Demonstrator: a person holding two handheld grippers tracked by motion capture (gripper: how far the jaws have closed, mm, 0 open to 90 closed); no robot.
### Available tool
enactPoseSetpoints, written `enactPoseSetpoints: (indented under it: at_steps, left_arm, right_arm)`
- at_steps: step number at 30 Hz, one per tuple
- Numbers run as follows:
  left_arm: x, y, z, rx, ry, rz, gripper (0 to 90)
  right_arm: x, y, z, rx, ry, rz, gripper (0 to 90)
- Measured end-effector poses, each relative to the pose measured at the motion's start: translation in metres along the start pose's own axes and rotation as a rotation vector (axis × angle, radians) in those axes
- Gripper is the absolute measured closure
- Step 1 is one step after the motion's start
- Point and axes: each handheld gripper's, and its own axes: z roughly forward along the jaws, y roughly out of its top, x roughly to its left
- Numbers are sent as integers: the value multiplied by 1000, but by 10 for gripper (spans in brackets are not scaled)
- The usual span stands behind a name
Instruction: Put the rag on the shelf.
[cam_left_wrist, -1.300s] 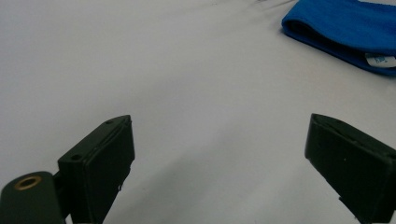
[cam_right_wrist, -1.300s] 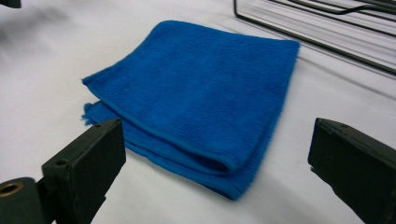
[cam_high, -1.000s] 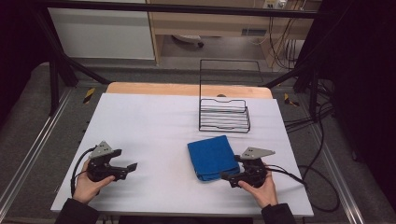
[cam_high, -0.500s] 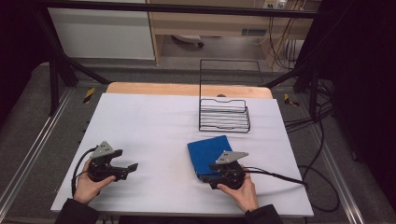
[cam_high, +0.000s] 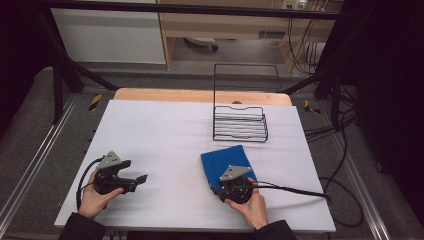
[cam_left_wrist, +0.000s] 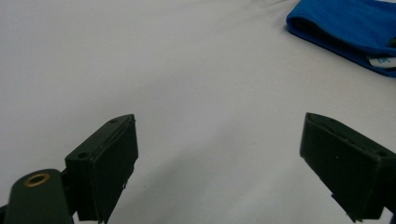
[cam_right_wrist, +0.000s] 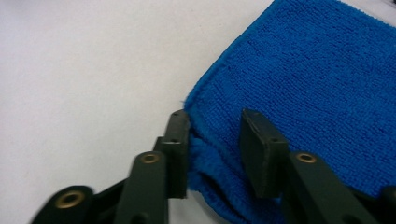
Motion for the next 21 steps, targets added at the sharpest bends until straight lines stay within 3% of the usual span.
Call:
enactPoseSetpoints:
  at_steps: [7, 15, 21]
  left_arm:
    - [1, 0, 0, 5, -3, -3, 118]
    - [0, 0, 0, 5, -6, -5, 118]
    - [0, 0, 0, 4, -6, -12, 119]
  right_arm:
    - [-1, 0, -2, 2, 6, -19, 844]
    - [-2, 5, -13, -33, 51, -17, 865]
    - [0, 3, -27, 10, 139, -74, 866]
